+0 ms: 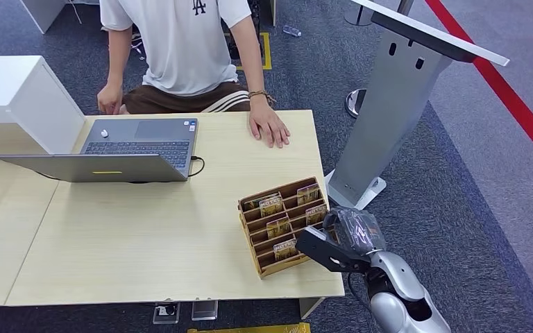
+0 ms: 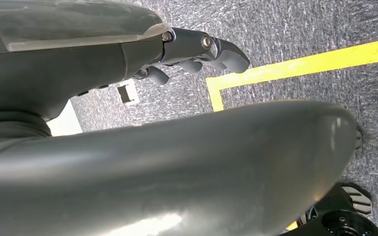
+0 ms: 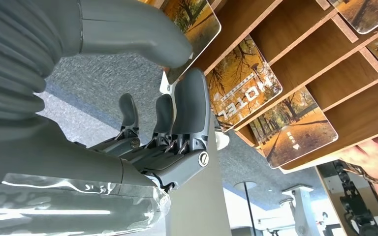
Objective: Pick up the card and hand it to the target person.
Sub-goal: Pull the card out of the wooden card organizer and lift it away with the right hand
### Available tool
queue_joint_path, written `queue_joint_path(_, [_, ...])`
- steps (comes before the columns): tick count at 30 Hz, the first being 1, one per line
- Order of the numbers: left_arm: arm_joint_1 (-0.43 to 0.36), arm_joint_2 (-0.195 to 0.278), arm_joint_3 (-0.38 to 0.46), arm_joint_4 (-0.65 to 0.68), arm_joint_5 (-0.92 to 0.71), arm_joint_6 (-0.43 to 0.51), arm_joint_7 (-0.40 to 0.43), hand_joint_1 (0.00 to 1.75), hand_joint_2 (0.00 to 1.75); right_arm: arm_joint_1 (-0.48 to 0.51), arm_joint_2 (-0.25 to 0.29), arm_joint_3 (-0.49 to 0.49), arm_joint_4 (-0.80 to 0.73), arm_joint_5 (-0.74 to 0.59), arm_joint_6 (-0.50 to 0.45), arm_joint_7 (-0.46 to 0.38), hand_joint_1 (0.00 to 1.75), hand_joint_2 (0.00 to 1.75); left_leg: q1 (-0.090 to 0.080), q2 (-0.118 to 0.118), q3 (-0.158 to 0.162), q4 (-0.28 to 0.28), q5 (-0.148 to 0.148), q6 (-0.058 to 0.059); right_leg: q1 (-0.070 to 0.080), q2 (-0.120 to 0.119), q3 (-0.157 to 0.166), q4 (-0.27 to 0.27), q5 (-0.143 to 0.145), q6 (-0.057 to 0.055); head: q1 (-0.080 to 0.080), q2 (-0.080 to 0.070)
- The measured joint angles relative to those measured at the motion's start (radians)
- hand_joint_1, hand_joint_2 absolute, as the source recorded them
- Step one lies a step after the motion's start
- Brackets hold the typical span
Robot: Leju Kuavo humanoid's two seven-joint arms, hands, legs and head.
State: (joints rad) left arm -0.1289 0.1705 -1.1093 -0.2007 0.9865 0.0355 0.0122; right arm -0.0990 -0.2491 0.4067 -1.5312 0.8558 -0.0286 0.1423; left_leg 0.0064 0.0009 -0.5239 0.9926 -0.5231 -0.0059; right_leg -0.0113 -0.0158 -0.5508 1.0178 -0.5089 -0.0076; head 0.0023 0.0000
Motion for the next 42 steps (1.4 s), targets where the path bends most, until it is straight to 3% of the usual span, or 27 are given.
queue_joint_path(12, [-0.002,0.000,0.000,0.000,0.000,0.000,0.000,0.00,0.00,-0.002,0.000,-0.002,0.032,-0.004,-0.004,-0.017,0.89,1.75,0.000,0.000,0.000,0.000,0.000,0.000,0.000,0.000,0.000,0.000,0.000,0.000,0.000,0.000])
queue_joint_path(17, [-0.002,0.000,0.000,0.000,0.000,0.000,0.000,0.00,0.00,-0.002,0.000,-0.004,0.042,-0.004,-0.006,-0.018,0.93,1.75,0.000,0.000,0.000,0.000,0.000,0.000,0.000,0.000,0.000,0.000,0.000,0.000,0.000,0.000])
queue_joint_path(23, [-0.003,0.000,0.000,0.000,-0.001,0.000,0.000,0.00,0.00,-0.002,0.000,-0.005,0.050,-0.004,-0.006,-0.018,1.12,1.75,0.000,0.000,0.000,0.000,0.000,0.000,0.000,0.000,0.000,0.000,0.000,0.000,0.000,0.000])
queue_joint_path(36, [-0.004,0.000,0.000,0.000,-0.001,-0.001,0.000,0.00,0.00,-0.002,0.000,-0.005,0.061,-0.004,-0.006,-0.018,0.95,1.75,0.000,0.000,0.000,0.000,0.000,0.000,0.000,0.000,0.000,0.000,0.000,0.000,0.000,0.000])
queue_joint_path(42, [-0.004,0.000,0.000,0.000,-0.001,-0.001,0.000,0.00,0.00,-0.002,0.001,-0.005,0.064,-0.006,-0.008,-0.018,0.98,1.75,0.000,0.000,0.000,0.000,0.000,0.000,0.000,0.000,0.000,0.000,0.000,0.000,0.000,0.000])
